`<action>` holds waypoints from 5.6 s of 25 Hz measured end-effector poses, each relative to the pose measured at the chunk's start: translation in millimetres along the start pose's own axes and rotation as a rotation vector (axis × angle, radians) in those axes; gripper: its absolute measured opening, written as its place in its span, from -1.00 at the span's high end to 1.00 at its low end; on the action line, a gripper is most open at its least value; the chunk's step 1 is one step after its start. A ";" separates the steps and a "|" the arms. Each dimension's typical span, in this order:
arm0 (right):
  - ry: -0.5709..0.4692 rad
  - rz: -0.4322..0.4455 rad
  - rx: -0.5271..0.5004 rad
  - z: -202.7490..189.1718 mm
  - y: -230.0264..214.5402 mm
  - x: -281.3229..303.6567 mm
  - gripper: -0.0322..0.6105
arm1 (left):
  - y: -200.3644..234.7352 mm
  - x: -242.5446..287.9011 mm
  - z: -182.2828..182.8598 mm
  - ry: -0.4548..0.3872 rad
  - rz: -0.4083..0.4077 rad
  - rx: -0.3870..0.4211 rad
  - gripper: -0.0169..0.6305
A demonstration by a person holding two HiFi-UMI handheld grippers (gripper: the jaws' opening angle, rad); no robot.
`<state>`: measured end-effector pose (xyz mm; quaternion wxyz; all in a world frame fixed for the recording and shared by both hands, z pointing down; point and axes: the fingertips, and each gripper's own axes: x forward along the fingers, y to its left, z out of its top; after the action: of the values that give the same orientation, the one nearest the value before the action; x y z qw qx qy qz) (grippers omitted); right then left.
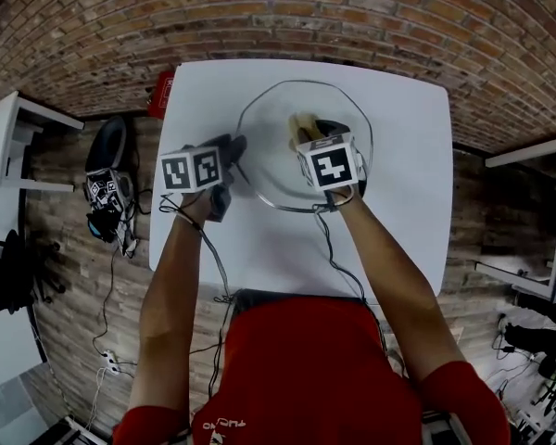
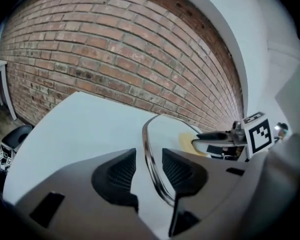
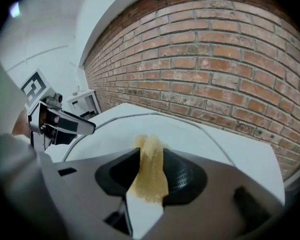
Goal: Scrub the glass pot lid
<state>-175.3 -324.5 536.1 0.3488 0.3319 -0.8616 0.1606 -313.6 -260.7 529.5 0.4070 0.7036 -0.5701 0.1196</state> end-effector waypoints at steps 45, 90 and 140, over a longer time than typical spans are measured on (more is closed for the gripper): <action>0.054 -0.372 0.093 24.6 -63.5 19.9 0.74 | 0.9 10.3 -11.4 0.168 -0.216 -0.018 0.59; 0.094 -0.283 0.189 -31.2 0.8 -64.2 0.74 | -3.6 9.0 -14.1 0.178 -0.211 -0.007 0.59; 0.072 -0.221 0.145 -8.6 15.2 -3.5 0.69 | -2.2 7.0 -15.6 0.165 -0.186 -0.003 0.58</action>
<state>-179.6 -307.5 538.9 0.3702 0.4430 -0.7929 0.1949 -304.7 -254.5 543.0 0.4627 0.7407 -0.4672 0.1380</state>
